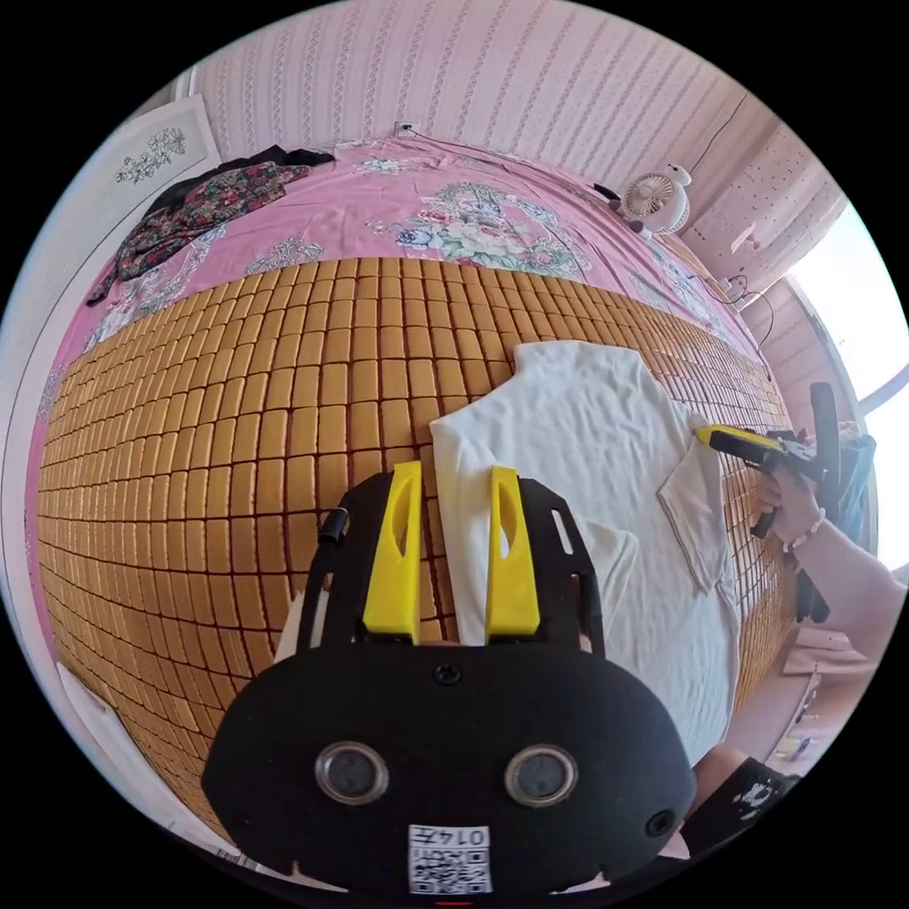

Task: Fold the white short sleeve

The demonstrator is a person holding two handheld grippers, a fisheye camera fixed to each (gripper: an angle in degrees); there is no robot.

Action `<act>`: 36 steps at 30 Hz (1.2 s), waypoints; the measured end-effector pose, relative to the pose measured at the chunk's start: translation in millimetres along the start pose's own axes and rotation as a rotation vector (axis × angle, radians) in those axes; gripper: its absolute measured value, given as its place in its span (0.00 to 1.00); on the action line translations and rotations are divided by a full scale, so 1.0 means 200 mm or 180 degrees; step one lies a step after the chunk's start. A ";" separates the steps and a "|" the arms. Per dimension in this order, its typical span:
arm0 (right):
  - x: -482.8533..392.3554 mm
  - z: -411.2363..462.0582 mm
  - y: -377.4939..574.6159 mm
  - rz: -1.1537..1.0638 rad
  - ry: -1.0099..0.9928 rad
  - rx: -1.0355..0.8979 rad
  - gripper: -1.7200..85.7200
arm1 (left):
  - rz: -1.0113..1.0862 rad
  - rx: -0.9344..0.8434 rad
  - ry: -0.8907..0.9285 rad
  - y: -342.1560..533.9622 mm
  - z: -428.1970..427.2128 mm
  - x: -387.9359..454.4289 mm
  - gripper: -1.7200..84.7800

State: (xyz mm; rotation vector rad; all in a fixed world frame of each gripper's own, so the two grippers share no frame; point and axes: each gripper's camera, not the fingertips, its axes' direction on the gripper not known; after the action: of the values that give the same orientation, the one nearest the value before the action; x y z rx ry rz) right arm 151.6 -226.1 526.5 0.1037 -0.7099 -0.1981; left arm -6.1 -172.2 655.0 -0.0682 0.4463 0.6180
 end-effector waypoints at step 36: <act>-0.26 -0.74 1.61 -0.0048 -0.0719 -0.0567 0.09 | -0.0401 -0.0345 0.0808 1.59 -1.14 0.18 0.07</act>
State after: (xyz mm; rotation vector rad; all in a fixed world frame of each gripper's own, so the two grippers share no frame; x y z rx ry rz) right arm 256.6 102.9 433.8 -0.0850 -0.9129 -0.2895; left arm -249.3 62.6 454.9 -0.2784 0.6486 0.5107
